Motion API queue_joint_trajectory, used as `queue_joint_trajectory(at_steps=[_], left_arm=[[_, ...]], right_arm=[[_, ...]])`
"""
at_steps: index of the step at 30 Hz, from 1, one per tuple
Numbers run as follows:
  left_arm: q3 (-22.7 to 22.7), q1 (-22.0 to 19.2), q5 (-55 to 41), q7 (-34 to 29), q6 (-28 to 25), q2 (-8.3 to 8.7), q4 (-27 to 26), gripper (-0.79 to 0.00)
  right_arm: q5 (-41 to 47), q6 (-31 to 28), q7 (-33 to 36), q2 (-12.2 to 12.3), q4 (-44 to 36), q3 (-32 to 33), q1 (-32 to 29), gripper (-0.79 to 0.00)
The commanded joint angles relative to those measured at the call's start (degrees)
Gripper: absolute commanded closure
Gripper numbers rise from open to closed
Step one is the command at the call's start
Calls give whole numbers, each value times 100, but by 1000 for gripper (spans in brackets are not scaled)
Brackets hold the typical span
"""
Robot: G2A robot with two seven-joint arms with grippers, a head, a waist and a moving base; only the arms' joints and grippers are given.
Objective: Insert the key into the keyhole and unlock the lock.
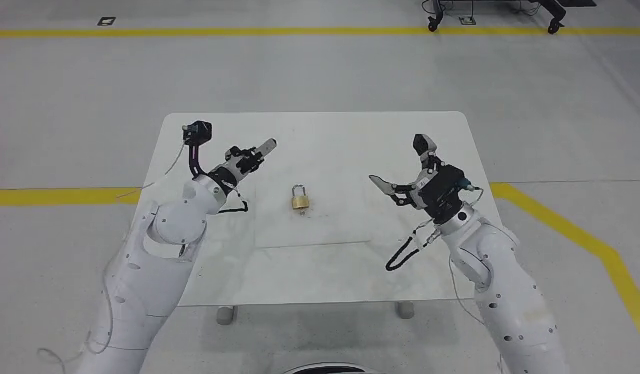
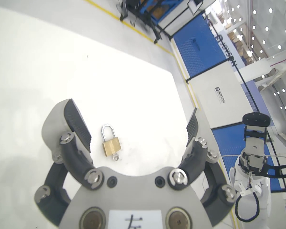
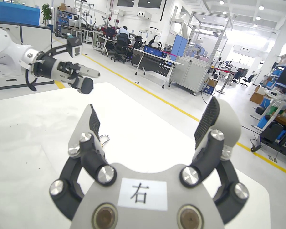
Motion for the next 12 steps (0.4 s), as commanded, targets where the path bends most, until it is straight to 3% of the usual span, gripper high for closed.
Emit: queue_joint_trajectory(at_steps=[1,12], left_arm=[[0,0,0,0,0,0,0,-785],[-75,158,370,160,-20,-4,3,-785]], right_arm=[[0,0,0,0,0,0,0,-785],[38,198,118,36,3,49,-54,-785]])
